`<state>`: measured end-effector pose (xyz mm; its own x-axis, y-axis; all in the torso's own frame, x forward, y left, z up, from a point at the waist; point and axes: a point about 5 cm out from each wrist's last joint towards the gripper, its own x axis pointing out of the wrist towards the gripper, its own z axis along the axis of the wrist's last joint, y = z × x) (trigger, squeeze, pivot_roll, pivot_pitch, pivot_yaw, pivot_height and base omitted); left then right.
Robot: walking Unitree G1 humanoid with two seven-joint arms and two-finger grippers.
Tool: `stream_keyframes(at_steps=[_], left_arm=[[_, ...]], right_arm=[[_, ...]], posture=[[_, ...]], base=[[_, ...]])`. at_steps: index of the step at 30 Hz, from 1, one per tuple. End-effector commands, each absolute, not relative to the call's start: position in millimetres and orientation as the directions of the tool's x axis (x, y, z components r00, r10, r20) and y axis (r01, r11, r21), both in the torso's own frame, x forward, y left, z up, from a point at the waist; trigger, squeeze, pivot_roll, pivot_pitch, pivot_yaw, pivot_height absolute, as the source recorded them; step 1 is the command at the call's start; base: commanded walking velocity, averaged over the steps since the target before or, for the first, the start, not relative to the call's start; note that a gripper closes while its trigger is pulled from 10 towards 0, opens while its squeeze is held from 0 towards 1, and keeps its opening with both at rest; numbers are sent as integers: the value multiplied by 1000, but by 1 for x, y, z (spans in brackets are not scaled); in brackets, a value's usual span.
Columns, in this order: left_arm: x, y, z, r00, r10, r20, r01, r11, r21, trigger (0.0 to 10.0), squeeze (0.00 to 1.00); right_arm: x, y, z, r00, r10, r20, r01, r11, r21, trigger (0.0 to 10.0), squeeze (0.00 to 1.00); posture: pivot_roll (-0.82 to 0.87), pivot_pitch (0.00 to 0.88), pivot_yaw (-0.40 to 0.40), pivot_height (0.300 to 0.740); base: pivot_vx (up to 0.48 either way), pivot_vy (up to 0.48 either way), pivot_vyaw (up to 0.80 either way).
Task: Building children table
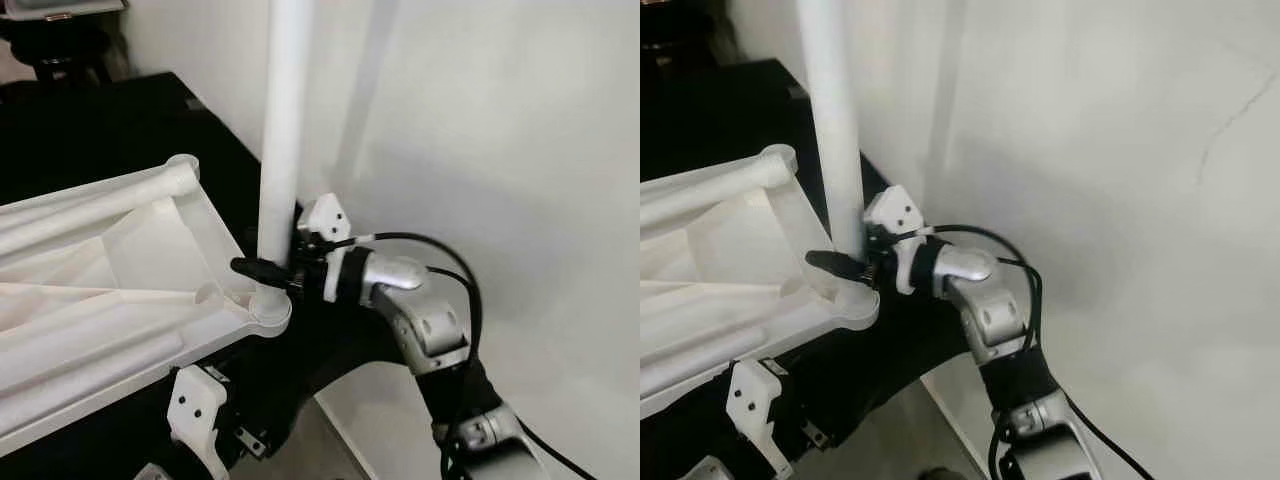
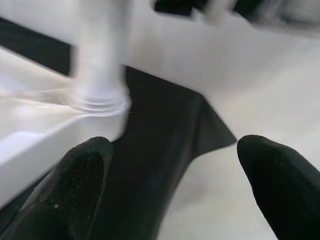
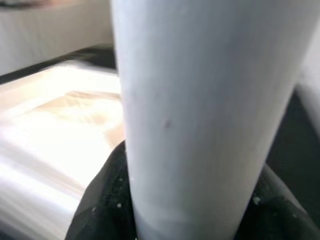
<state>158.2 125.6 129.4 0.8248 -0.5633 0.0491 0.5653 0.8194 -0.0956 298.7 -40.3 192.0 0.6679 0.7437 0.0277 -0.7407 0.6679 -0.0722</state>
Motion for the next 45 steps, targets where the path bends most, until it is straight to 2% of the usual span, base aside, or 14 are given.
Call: stream_keyframes(at_steps=[1,8,9,11,12,13,14,16,22,23,25,26,31,45], left_arm=[[157,127,128,825,-564,43,565,819,-99,10000,0],[162,129,126,820,-571,40,572,815,-94,10000,0],[162,130,126,824,-565,42,567,819,-92,10000,0],[162,130,126,827,-561,43,562,822,-91,10000,0],[162,130,127,831,-555,45,557,826,-91,10000,0],[162,130,127,832,-552,47,554,827,-91,10000,0],[162,129,127,833,-552,48,554,828,-91,10000,0],[162,129,128,831,-553,50,556,826,-91,10000,0],[160,126,130,827,-559,53,562,822,-96,10000,0],[159,126,130,827,-560,53,562,821,-98,10000,0],[158,125,130,827,-560,53,563,821,-100,10000,0],[157,125,130,827,-560,52,563,820,-101,10000,0],[155,124,131,826,-561,51,563,820,-105,10000,0],[154,124,131,826,-562,49,564,819,-108,10000,0]], right_arm=[[290,-50,165,776,618,-126,-629,774,-72,0,0],[288,-37,172,713,694,-105,-701,707,-87,0,0],[288,-35,174,704,701,-110,-710,697,-100,3961,0],[288,-33,176,701,704,-114,-713,692,-109,3961,0],[288,-31,178,677,728,-108,-736,669,-105,10000,0],[286,-27,183,606,790,-95,-795,600,-91,10000,0],[284,-24,189,545,835,-75,-838,540,-76,10000,1000],[277,-19,199,401,915,-38,-916,399,-41,10000,1000],[282,-28,228,219,975,35,-961,222,-163,10000,1000],[284,-31,235,136,990,28,-969,139,-203,10000,255],[285,-33,240,82,996,20,-970,85,-229,10000,255],[287,-35,242,30,1000,-4,-967,28,-252,10000,0],[291,-40,242,-92,991,-97,-951,-117,-288,10000,0],[299,-44,243,-165,979,-119,-938,-193,-289,10000,0]], posture=[[-202,120,-84,740],[-193,107,-93,740],[-193,107,-93,740],[-193,107,-93,740],[-188,109,-99,740],[-187,112,-102,740],[-187,113,-103,740],[-188,118,-104,740],[-180,137,-110,740],[-178,138,-109,740],[-177,139,-109,740],[-172,143,-110,740],[-167,146,-112,740],[-165,151,-110,740]], base=[[0,0,0],[0,0,0],[0,0,0],[0,0,0],[0,0,0],[0,0,0],[0,0,0],[0,0,0],[0,0,0],[0,0,0],[0,0,0],[0,0,0],[0,0,0],[0,0,0]])
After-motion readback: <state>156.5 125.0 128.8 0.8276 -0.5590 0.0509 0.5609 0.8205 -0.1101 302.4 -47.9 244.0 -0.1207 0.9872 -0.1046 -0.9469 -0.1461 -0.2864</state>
